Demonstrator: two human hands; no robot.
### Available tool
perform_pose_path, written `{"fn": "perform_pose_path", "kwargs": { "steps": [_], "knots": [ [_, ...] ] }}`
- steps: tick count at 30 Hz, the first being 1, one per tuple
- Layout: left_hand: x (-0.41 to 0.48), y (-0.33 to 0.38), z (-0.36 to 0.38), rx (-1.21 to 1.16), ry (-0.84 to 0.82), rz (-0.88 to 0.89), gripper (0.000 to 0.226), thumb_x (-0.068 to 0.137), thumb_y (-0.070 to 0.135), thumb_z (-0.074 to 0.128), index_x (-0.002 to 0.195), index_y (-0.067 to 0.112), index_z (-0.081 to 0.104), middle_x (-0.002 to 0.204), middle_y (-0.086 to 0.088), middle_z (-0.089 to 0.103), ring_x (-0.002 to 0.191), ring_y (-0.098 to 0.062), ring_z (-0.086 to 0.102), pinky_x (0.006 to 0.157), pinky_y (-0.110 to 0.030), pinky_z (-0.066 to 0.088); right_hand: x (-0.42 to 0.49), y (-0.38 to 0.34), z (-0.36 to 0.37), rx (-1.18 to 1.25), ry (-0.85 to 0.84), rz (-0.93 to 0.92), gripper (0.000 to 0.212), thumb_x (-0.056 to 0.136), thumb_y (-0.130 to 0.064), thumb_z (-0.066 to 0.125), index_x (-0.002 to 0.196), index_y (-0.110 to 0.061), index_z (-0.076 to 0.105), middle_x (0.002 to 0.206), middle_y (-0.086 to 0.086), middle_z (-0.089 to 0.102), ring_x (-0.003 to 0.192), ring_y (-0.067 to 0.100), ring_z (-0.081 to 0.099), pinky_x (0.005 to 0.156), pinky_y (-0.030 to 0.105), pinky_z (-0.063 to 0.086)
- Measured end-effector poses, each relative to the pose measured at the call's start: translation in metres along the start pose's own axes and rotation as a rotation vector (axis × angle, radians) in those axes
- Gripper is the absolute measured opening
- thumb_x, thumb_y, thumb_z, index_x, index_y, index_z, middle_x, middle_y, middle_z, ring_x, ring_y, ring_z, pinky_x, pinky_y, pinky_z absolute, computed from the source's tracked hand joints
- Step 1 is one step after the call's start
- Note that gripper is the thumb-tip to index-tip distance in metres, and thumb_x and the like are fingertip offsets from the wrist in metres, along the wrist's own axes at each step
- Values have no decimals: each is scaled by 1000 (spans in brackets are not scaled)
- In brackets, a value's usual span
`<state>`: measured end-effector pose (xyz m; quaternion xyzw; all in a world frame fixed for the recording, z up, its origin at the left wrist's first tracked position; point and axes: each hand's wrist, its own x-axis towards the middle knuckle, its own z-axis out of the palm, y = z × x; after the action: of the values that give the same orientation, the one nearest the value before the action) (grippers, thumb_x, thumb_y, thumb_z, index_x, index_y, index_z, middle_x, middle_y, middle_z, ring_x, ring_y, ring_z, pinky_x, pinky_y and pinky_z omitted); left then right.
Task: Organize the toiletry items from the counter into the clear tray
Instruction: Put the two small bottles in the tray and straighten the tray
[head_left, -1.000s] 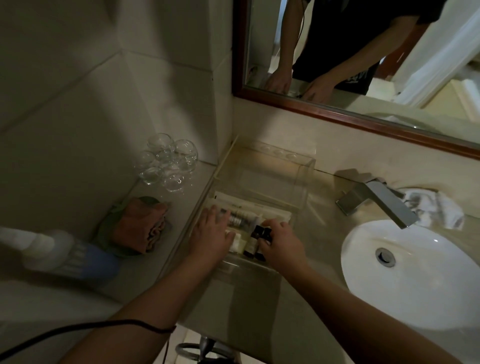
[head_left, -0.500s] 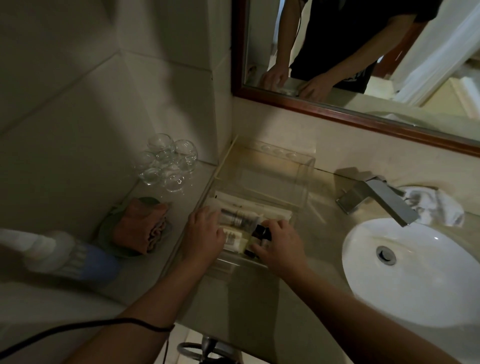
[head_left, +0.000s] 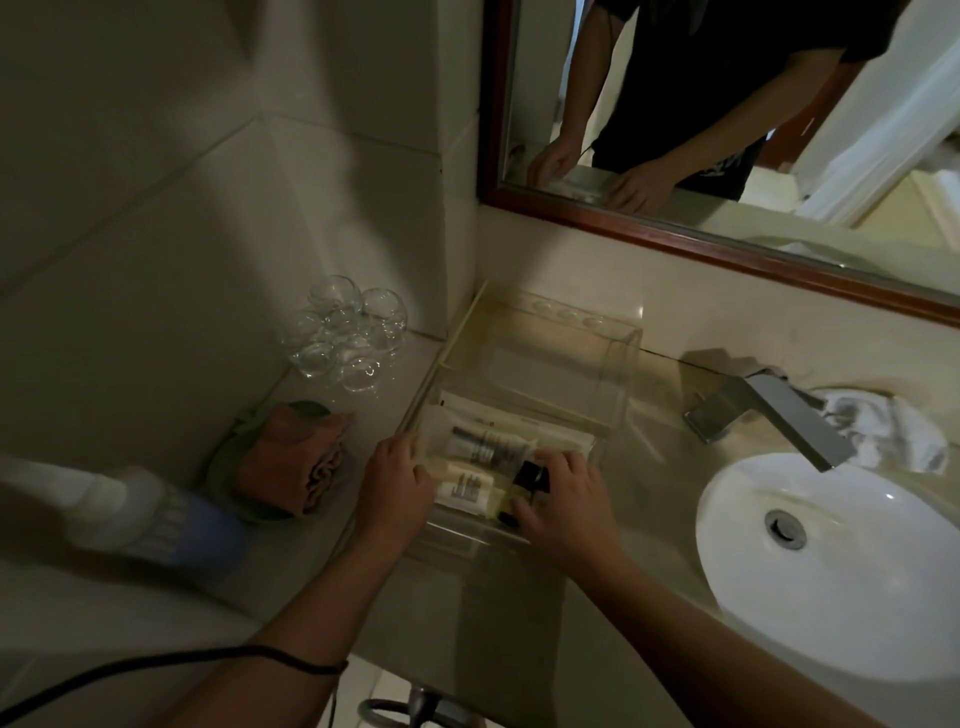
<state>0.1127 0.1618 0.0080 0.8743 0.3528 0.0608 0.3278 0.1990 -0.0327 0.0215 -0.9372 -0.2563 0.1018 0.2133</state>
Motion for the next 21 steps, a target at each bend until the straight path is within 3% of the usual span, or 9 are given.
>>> {"fn": "perform_pose_path", "kwargs": {
  "steps": [5, 10, 13, 16, 18, 21],
  "knots": [
    [7, -5, -7, -55, -29, -111, 41, 88, 3, 47, 128, 5, 54, 127, -18, 60, 116, -34, 56, 94, -38, 46, -19, 21, -6, 173, 169, 192, 44, 88, -38, 61, 127, -24, 47, 122, -1, 50, 109, 11, 47, 91, 29, 43],
    [14, -12, -5, -37, -28, -228, 27, 86, 0, 50, 108, -1, 66, 110, -22, 68, 102, -37, 62, 75, -33, 44, -36, 38, -11, 396, 30, 491, 48, 91, -40, 61, 130, -16, 46, 117, 3, 54, 87, 10, 54, 70, 26, 48],
    [18, -14, -1, -78, -12, -246, 19, 86, 4, 54, 97, 0, 70, 98, -21, 71, 92, -35, 64, 69, -32, 44, -41, 38, -12, 307, -135, 470, 34, 97, -39, 51, 124, -18, 48, 90, -6, 61, 72, 4, 57, 55, 18, 42],
    [23, -19, 4, -124, -5, -270, 25, 89, 6, 55, 109, 1, 68, 111, -19, 69, 102, -34, 63, 79, -34, 47, -39, 32, -15, 158, -160, 399, 27, 98, -32, 46, 122, -22, 52, 95, -1, 65, 74, 10, 55, 60, 25, 37],
    [23, -20, 4, -157, -5, -266, 28, 90, 9, 55, 115, 2, 67, 116, -18, 68, 107, -34, 62, 88, -37, 49, -40, 33, -15, 248, -158, 402, 27, 98, -30, 46, 125, -27, 51, 91, -3, 67, 74, 9, 58, 59, 23, 37],
    [25, -16, 4, -200, 18, -231, 25, 89, 9, 57, 110, 2, 70, 111, -18, 71, 103, -33, 64, 89, -39, 52, -41, 39, -10, 349, -158, 435, 17, 97, -34, 45, 113, -37, 52, 79, -6, 67, 72, 8, 64, 62, 27, 49]
  ]
}}
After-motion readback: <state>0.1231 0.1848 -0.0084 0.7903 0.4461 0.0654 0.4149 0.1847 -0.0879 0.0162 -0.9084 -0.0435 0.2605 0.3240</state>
